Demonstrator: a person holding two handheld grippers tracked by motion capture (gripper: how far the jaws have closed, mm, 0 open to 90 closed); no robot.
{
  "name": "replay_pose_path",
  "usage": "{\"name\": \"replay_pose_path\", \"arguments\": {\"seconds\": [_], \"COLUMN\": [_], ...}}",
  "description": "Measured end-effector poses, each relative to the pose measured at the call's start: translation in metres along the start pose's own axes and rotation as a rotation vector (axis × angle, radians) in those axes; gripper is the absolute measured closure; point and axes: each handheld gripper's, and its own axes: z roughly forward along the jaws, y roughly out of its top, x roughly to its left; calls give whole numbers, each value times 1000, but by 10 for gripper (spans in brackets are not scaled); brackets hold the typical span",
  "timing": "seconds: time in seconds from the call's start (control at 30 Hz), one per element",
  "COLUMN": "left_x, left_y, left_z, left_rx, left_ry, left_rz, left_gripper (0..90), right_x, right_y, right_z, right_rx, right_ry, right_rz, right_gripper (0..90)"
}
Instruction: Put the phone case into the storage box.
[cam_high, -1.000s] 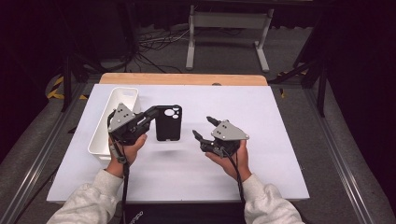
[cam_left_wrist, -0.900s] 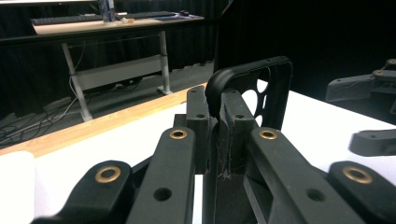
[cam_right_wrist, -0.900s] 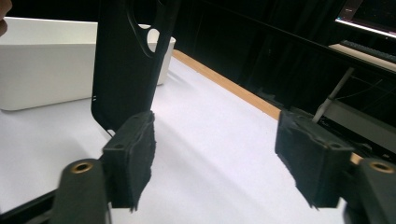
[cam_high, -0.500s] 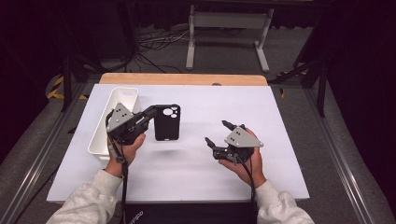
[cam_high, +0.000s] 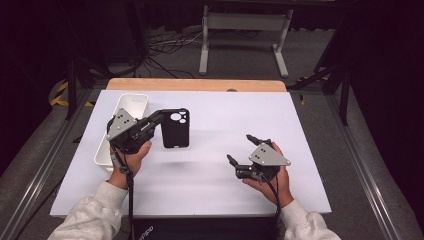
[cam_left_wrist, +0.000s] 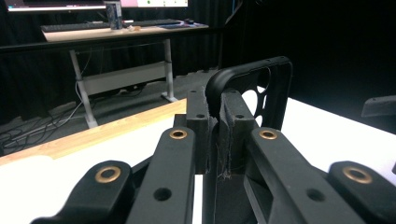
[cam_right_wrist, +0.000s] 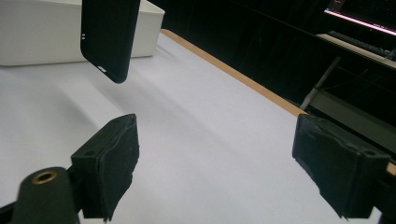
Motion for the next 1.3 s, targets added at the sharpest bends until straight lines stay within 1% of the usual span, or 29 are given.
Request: {"name": "replay_pose_path", "arguments": {"seconds": [0.03, 0.13, 0.23, 0.3, 0.4, 0.47, 0.53, 0.57, 0.67, 0.8, 0.9, 0.97, 1.07, 1.13, 1.3], "left_x": [1, 2, 2, 3, 4, 5, 6, 7, 8, 11, 14, 16, 18, 19, 23], "left_y": [0, 1, 1, 2, 3, 4, 4, 5, 6, 8, 10, 11, 11, 11, 13], "left_z": [0, -2, -3, -4, -6, -7, -8, -9, -10, -14, -18, -19, -21, -23, -27], "left_rx": [1, -1, -5, -8, -15, -10, -13, -11, -19, -25, -35, -37, -41, -40, -44], "left_ry": [1, 4, 2, 7, 4, 2, 0, 2, -1, -10, -9, -3, -5, -3, -3], "left_rz": [3, -4, -1, 0, 0, 1, -1, 5, 5, 17, 19, 25, 22, 30, 32], "left_gripper": [842, 842, 842, 842, 842, 842, 842, 842, 842, 842, 842, 842, 842, 842, 842], "right_x": [0, 2, 5, 5, 9, 11, 12, 14, 15, 18, 18, 19, 20, 20, 19], "right_y": [-1, -4, -7, -8, -11, -14, -15, -18, -19, -21, -23, -24, -26, -26, -26], "right_z": [-1, -5, -8, -9, -11, -12, -12, -13, -13, -13, -11, -10, -9, -8, -9], "right_rx": [2, 9, 11, 9, 18, 22, 20, 24, 21, 13, 19, 25, 28, 32, 27], "right_ry": [-2, -10, -6, -9, -4, 2, 5, 14, 19, 26, 27, 30, 33, 33, 37], "right_rz": [-4, -11, -19, -17, -27, -38, -38, -48, -49, -51, -58, -50, -53, -58, -52], "right_gripper": [153, 152, 153, 153, 151, 150, 149, 149, 149, 149, 149, 149, 149, 149, 145]}}
